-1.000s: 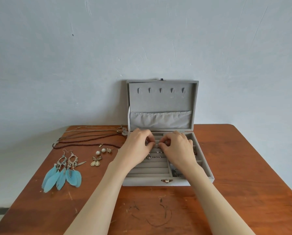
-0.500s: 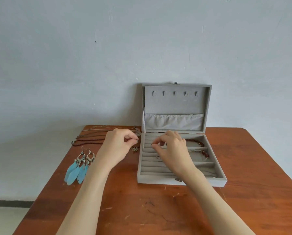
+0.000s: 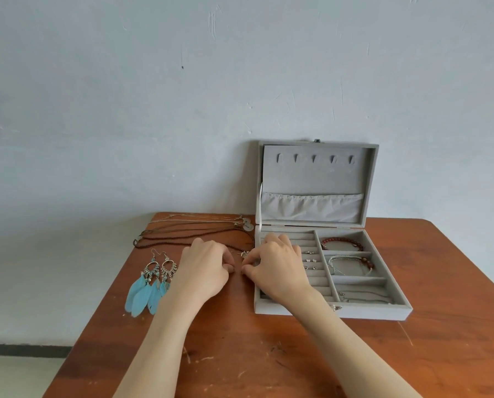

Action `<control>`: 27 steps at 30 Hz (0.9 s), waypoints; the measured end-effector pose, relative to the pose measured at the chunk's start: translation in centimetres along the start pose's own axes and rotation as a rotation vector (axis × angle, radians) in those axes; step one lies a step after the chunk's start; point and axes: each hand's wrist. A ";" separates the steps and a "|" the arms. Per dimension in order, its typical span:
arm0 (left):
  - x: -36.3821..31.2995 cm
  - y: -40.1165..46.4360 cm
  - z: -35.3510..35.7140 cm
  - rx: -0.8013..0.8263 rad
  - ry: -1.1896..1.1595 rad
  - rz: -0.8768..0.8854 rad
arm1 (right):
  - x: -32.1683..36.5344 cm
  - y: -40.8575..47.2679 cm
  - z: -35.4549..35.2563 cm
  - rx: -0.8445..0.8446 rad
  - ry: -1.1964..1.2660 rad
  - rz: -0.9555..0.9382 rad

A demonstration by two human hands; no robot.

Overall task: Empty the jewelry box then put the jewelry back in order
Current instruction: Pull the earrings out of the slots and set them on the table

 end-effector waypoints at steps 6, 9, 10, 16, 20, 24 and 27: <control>-0.3 0.2 0.5 -0.044 -0.012 0.033 | 0.2 0.0 0.3 -0.012 -0.039 0.006; 0.0 0.2 0.9 -0.037 -0.082 -0.010 | 0.1 -0.1 0.4 -0.019 -0.052 -0.008; 0.1 0.2 0.9 -0.032 -0.119 -0.024 | 0.1 -0.1 0.3 -0.020 -0.052 -0.013; -0.1 0.0 1.3 -0.093 -0.164 -0.007 | -0.2 -0.4 -0.5 -0.131 0.011 -0.089; -0.6 -0.2 1.6 -0.202 -0.147 0.060 | -2.8 -0.4 -2.9 -0.341 0.094 -0.018; -2.1 -0.7 2.0 -0.345 -0.173 0.231 | -6.4 -1.3 -4.5 -0.384 0.051 0.057; -3.2 -1.2 2.7 -0.412 -0.181 0.340 | -8.2 -2.0 -4.6 -0.270 -0.037 0.072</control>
Point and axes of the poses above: each hand's wrist, its own y-axis towards the middle knuckle, its own z-axis out of the palm, x = y × z, and after that the axes turned 9 degrees about -x, right-handed
